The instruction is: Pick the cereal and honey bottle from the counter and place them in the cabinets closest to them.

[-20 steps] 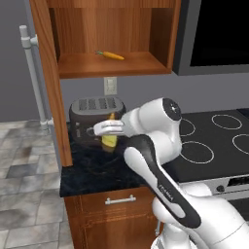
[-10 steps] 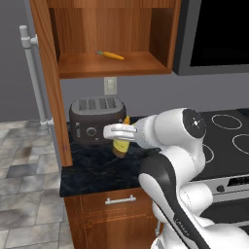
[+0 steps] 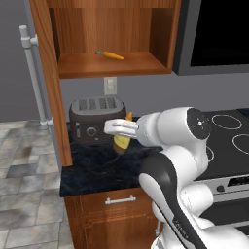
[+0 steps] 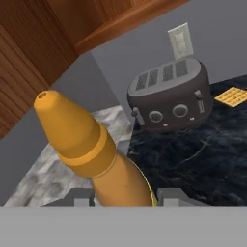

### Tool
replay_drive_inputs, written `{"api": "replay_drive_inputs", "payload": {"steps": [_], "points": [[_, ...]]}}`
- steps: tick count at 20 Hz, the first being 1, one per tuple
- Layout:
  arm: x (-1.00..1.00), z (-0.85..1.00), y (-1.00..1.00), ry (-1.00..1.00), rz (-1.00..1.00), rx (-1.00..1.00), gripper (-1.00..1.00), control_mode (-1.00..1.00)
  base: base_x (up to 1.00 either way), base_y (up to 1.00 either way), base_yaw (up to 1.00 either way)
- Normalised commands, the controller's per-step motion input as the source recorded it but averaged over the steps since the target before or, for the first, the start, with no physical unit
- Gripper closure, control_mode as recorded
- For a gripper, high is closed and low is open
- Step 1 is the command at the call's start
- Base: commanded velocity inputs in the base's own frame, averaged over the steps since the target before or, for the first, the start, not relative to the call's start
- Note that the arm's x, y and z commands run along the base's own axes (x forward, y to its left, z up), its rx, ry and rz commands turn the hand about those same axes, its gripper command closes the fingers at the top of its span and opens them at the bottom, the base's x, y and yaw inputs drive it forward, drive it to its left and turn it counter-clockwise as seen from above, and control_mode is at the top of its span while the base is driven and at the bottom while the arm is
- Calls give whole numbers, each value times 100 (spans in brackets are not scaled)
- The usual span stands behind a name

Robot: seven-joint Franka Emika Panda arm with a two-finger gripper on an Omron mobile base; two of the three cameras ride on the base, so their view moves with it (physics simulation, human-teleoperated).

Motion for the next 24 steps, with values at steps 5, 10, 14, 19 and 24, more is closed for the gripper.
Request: {"api": "replay_drive_inputs", "payload": {"steps": [5,10,14,19,24], "points": [[-18,55,-11,2,-12,6,100,-100,0,0,0],[-28,47,-17,11,-16,5,100,-100,0,0,0],[-27,53,-22,13,-15,5,100,-100,0,0,0],[-22,46,-31,12,-13,6,100,-100,0,0,0],[-1,44,-47,4,-2,11,100,-100,0,0,0]]}}
